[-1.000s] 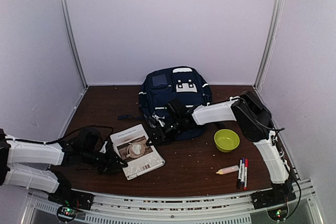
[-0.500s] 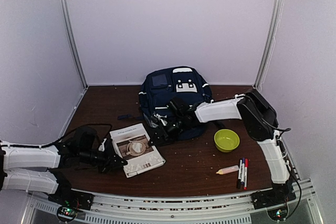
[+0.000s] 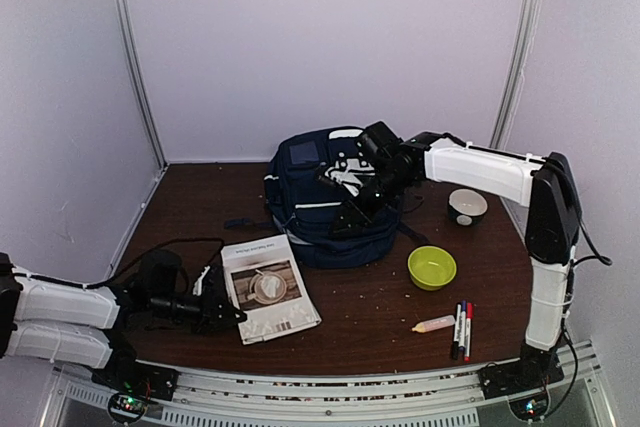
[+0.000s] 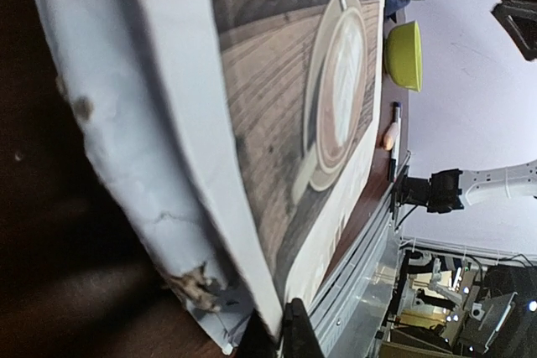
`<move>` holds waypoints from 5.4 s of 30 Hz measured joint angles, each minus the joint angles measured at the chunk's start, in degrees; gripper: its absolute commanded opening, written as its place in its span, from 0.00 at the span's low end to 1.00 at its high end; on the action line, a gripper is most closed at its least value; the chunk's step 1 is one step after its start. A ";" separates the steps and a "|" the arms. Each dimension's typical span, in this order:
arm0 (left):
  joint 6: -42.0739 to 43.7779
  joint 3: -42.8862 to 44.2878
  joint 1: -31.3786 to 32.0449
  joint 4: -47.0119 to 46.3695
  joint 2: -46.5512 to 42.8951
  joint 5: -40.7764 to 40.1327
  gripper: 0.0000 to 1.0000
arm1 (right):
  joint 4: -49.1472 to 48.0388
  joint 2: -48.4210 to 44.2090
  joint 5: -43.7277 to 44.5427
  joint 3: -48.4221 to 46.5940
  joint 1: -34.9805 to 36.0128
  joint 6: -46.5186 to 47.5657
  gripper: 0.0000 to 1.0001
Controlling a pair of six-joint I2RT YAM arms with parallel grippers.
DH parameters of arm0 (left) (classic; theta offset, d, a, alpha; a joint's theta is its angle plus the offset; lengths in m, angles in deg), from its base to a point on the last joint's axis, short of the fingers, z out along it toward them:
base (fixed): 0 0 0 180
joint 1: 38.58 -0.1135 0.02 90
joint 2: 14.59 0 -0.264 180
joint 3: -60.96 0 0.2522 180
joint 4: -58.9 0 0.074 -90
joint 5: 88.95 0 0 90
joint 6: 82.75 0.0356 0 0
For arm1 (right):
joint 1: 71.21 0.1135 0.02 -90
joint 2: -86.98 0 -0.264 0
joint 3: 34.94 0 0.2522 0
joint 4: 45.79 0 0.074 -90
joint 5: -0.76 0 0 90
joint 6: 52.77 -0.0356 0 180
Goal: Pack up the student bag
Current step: Grab the book at the center of the board, then grab the largest pocket of the student bag, then place the book in the largest pocket of the bag, then pass from the right arm to the left
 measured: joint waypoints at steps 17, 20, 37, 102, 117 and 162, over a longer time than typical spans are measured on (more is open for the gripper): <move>0.72 -2.82 0.00 -15.54 6.51 7.45 0.00 | 2.14 2.27 16.87 2.80 0.02 19.76 0.52; 1.05 -2.82 0.00 -15.19 5.44 7.50 0.00 | 2.25 3.45 16.46 2.73 0.09 20.83 0.48; 0.20 -2.60 2.27 -20.26 6.32 10.25 0.00 | -1.09 1.84 19.02 -0.31 0.22 16.83 0.00; 5.88 46.84 -4.52 -11.65 50.25 14.12 0.24 | -5.05 -7.30 17.62 0.76 1.86 12.00 0.00; 7.52 33.79 -5.40 -9.68 39.12 7.32 0.62 | -5.70 -7.30 17.57 3.78 2.01 14.10 0.00; 87.76 47.98 14.95 -8.17 37.09 -39.34 0.17 | -8.85 -11.93 12.07 11.19 1.57 12.57 0.00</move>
